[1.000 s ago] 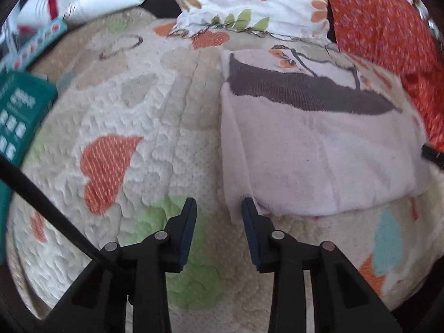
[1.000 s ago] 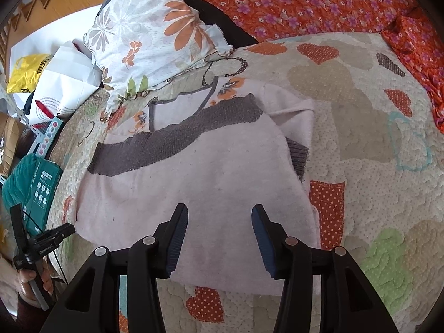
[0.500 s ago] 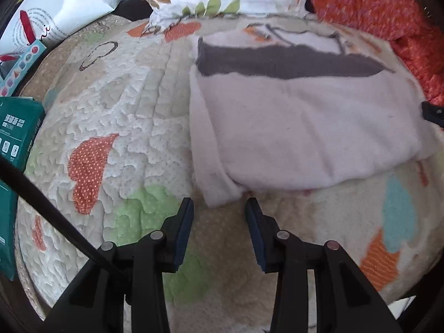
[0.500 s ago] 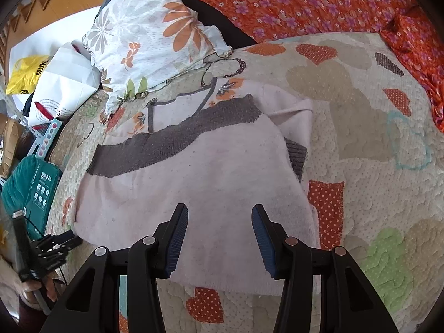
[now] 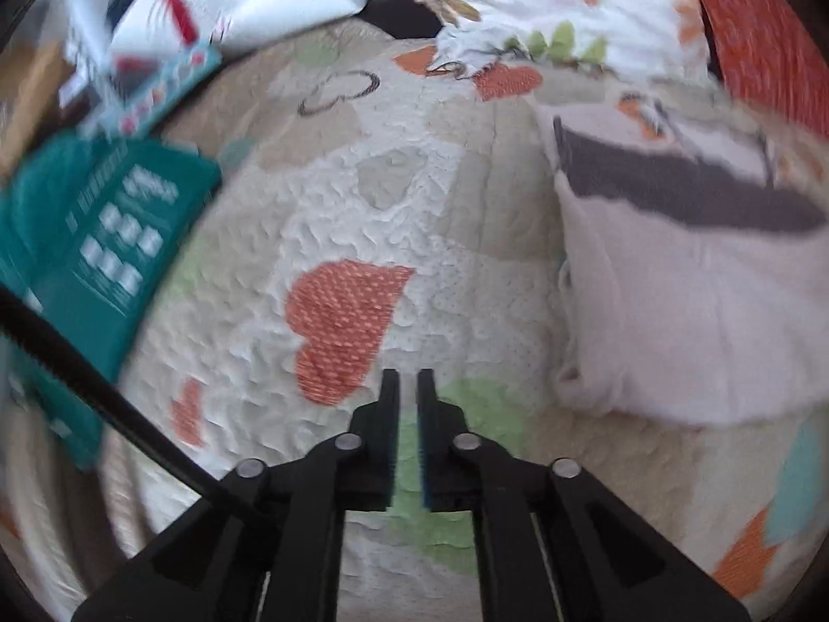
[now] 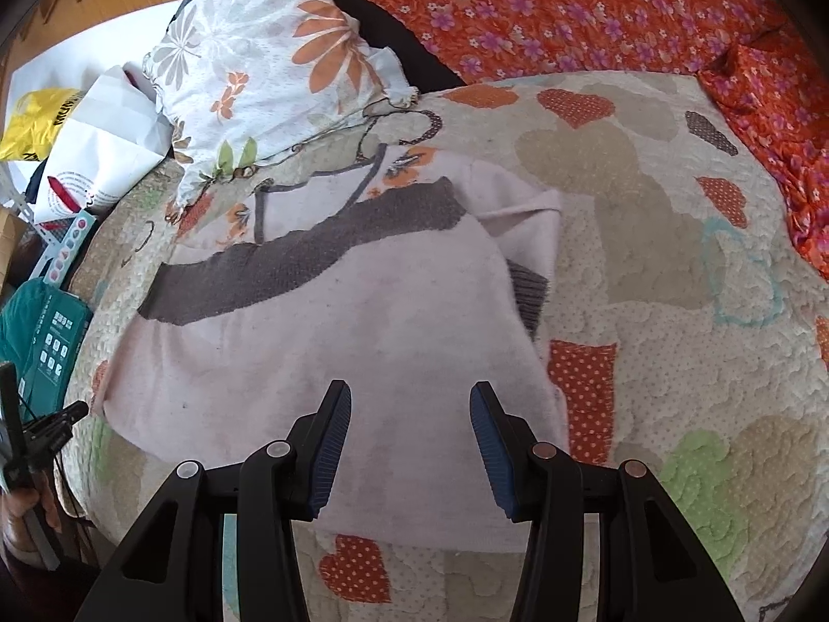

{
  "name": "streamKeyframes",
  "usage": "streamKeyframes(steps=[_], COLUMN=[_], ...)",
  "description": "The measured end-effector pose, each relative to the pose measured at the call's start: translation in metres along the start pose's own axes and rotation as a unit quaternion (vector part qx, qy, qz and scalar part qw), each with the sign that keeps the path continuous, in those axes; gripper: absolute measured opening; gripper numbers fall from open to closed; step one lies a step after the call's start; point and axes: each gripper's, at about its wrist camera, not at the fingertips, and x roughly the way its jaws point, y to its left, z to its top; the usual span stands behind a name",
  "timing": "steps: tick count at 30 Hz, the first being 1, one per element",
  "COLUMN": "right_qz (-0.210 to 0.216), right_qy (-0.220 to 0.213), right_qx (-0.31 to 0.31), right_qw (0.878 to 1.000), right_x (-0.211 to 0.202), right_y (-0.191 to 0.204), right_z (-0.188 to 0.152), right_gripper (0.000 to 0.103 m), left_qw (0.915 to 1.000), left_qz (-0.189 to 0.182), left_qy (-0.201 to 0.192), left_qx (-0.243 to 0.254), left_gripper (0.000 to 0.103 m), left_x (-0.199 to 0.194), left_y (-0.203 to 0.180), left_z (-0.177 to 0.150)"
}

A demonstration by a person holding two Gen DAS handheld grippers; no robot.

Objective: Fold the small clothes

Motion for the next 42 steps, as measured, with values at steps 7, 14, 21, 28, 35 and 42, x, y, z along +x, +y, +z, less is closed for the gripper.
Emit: streamKeyframes(steps=[7,14,21,28,35,42], right_qz=[0.007,0.021,-0.038,0.066,-0.012,-0.062], right_qy=[-0.015,0.091,0.014,-0.021,0.041,0.008], right_qx=[-0.046,-0.031,0.027,-0.015,-0.032,0.05], right_qw=[0.999,0.995,0.999,0.997,0.999,0.997], right_x=[-0.006,0.034,-0.006,-0.022,0.017,0.0], right_y=[0.02,0.011,-0.03,-0.003,-0.006,-0.061], right_z=[-0.007,-0.013,0.003,-0.006,-0.015,-0.001], right_gripper=[0.052,0.045,0.041,0.041,0.041,0.043], left_qw=[0.9963,0.9875,0.9811,0.981,0.9866,0.9893], left_qz=[-0.026,-0.062,-0.092,-0.114,-0.115,-0.125], left_qy=[-0.081,-0.143,-0.158,-0.139,-0.113,-0.076], left_qx=[-0.014,-0.02,-0.063,-0.074,-0.023,0.006], left_gripper=[0.056,0.071,0.081,0.085,0.086,0.086], left_x=[-0.035,-0.067,-0.091,-0.094,-0.072,-0.032], left_y=[-0.018,-0.044,-0.053,-0.079,-0.124,-0.152], left_z=[0.008,0.017,0.003,-0.002,0.006,0.005])
